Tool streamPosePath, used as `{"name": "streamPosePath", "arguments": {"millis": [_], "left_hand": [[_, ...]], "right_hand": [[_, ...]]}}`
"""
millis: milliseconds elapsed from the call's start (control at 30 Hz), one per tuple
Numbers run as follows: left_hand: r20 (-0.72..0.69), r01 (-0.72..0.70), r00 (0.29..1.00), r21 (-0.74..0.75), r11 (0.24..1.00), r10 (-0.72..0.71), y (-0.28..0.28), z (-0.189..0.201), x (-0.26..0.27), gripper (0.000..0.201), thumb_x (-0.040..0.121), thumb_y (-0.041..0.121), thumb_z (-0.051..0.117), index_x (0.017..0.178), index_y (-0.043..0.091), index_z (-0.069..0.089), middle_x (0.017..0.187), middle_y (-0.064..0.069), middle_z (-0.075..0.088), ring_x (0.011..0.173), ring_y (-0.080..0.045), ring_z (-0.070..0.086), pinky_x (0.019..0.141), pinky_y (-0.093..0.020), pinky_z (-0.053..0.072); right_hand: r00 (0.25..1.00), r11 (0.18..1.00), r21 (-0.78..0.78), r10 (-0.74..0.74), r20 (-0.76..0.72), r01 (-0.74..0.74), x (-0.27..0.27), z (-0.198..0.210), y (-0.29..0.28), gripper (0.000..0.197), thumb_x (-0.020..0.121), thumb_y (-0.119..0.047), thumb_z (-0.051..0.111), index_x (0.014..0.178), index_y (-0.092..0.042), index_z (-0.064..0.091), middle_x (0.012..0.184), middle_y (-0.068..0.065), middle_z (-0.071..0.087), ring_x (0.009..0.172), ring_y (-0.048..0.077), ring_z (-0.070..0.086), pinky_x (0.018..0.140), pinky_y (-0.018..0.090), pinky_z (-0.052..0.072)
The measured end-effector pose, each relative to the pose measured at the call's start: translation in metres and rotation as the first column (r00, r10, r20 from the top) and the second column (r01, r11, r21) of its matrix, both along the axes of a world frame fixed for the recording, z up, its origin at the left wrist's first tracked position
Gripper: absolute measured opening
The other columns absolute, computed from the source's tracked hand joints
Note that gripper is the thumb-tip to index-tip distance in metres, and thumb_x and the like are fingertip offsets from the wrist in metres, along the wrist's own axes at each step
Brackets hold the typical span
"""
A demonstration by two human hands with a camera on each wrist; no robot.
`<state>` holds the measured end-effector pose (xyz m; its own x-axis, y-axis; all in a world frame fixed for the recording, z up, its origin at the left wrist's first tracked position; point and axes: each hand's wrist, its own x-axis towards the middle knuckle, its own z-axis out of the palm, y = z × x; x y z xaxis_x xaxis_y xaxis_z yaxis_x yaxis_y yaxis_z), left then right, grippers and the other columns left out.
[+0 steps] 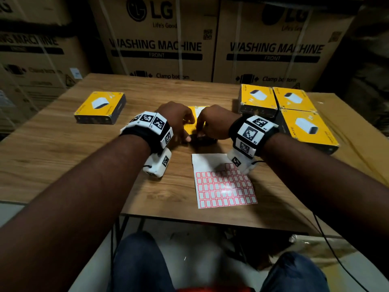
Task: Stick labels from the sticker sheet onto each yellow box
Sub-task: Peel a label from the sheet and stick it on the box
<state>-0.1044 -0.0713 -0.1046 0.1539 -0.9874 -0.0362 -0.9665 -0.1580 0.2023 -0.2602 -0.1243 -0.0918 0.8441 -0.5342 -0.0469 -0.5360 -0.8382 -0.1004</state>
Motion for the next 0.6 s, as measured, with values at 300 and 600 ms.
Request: {"name": "streamPosePath", "arguments": {"millis": [300, 600], "left_hand": [[-0.007, 0.0, 1.0, 0.003, 1.0, 0.0, -0.001, -0.001, 0.001, 0.069, 0.052, 0.036, 0.094, 0.115, 0.029, 0.067, 0.119, 0.008, 0.068, 0.109, -0.015, 0.063, 0.092, -0.03, 0.05], [0.005, 0.002, 1.0, -0.007, 1.0, -0.002, -0.002, -0.001, 0.001, 0.067, 0.056, 0.033, 0.092, 0.116, 0.025, 0.066, 0.121, 0.005, 0.067, 0.111, -0.017, 0.061, 0.087, -0.025, 0.044]], "right_hand": [[0.999, 1.0, 0.009, -0.013, 0.034, 0.013, -0.002, -0.001, 0.002, 0.024, 0.089, -0.015, 0.061, 0.109, -0.017, 0.074, 0.109, 0.009, 0.07, 0.098, 0.024, 0.061, 0.074, 0.027, 0.042], [0.999, 0.999, 0.043, 0.011, 0.05, -0.013, -0.005, -0.01, 0.002, 0.016, 0.086, -0.021, 0.068, 0.101, -0.018, 0.071, 0.1, 0.002, 0.071, 0.092, 0.02, 0.063, 0.076, 0.03, 0.049]]}}
